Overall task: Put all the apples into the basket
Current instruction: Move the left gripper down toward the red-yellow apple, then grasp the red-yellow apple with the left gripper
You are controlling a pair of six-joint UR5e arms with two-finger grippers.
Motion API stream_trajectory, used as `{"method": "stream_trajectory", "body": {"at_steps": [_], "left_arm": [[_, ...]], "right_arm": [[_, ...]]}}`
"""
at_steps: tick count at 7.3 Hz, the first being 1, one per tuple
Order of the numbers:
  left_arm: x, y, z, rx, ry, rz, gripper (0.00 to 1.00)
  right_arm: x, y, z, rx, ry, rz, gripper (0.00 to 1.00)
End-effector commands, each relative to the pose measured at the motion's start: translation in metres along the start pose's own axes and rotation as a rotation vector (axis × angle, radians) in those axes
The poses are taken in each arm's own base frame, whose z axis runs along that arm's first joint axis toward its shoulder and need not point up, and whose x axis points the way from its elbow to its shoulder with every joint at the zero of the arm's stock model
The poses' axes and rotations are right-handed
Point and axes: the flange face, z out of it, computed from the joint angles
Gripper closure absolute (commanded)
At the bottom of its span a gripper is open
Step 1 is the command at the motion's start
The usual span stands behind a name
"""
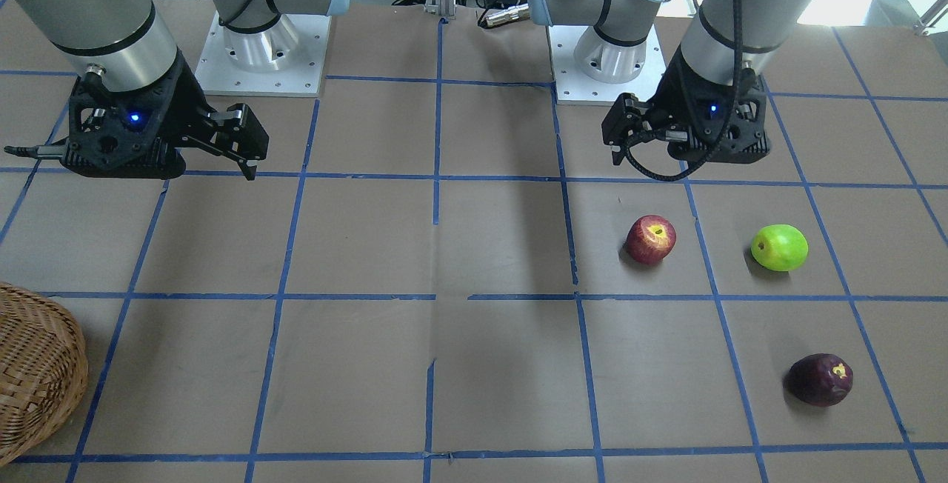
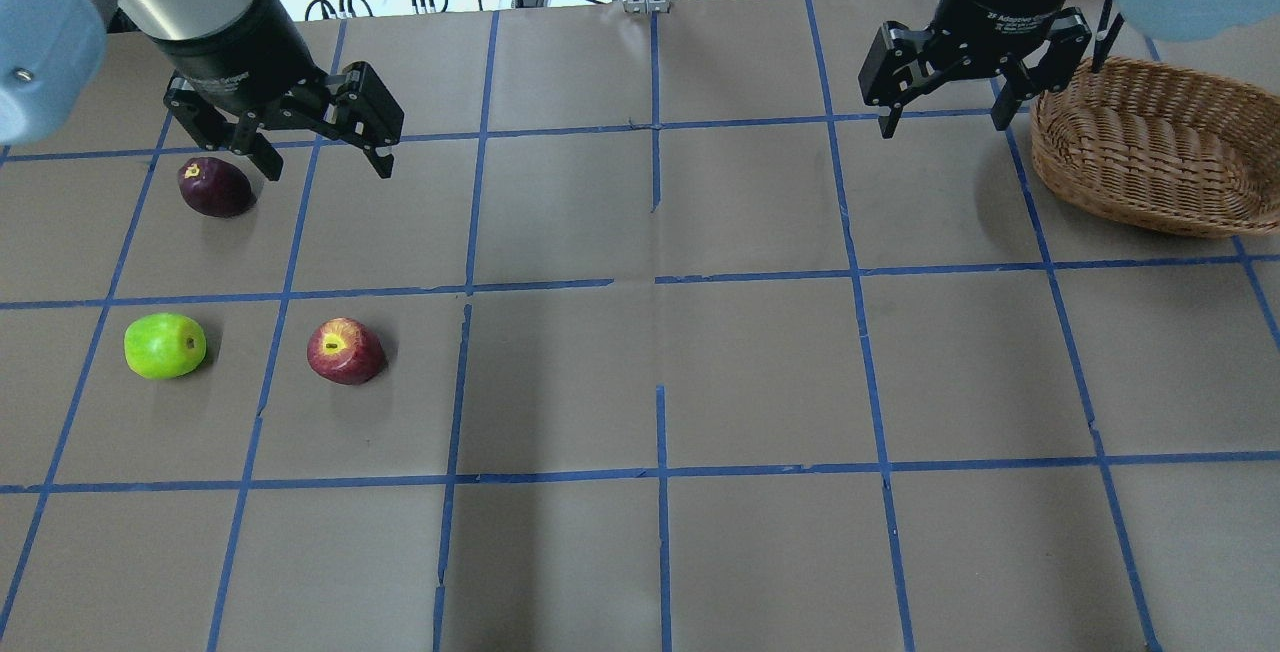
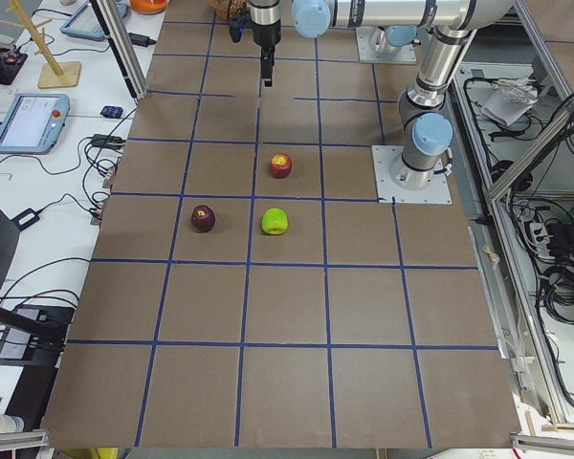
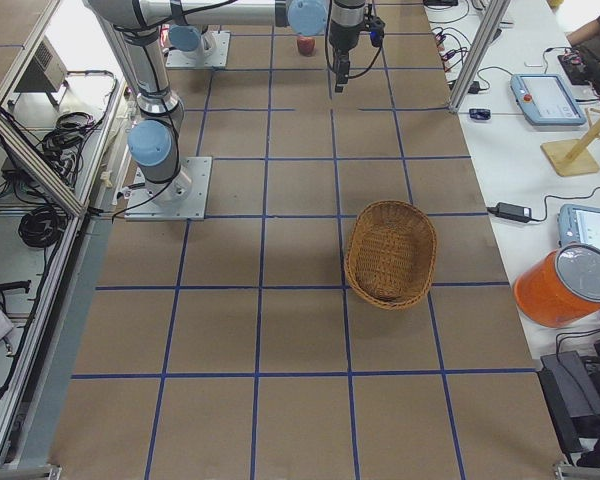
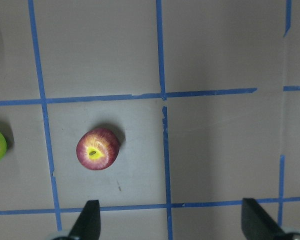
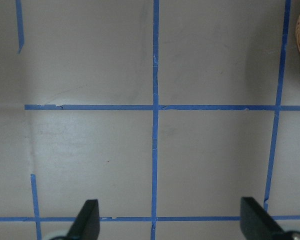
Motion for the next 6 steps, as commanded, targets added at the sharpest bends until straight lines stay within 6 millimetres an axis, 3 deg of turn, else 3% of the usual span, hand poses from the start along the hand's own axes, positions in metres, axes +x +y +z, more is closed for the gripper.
{"method": "stream_trajectory", "body": {"at_steps": [1,2,3,5,6], "left_arm": [[-0.073,0.0,0.11,-0.059,0.017,-0.052,0.0],[-0.078,0.004,0.161,-0.053,0.012,-0.017,0.0],[-0.074,0.012,0.199,-0.068,0.024,-0.028,0.0],[-0.075,0.006,0.244,-0.129,0.032,-0.009,0.0],[-0.076,0.002,0.25,-0.14,0.034,0.017,0.0]], "right_arm": [[-0.001,0.0,0.0,0.001,0.0,-0.002,0.0],[-0.001,0.0,0.0,0.001,0.0,-0.002,0.0],[-0.001,0.0,0.001,0.0,-0.001,-0.001,0.0],[-0.002,0.0,0.001,0.0,-0.001,-0.004,0.0],[-0.002,0.0,0.001,0.0,-0.001,-0.004,0.0]]}}
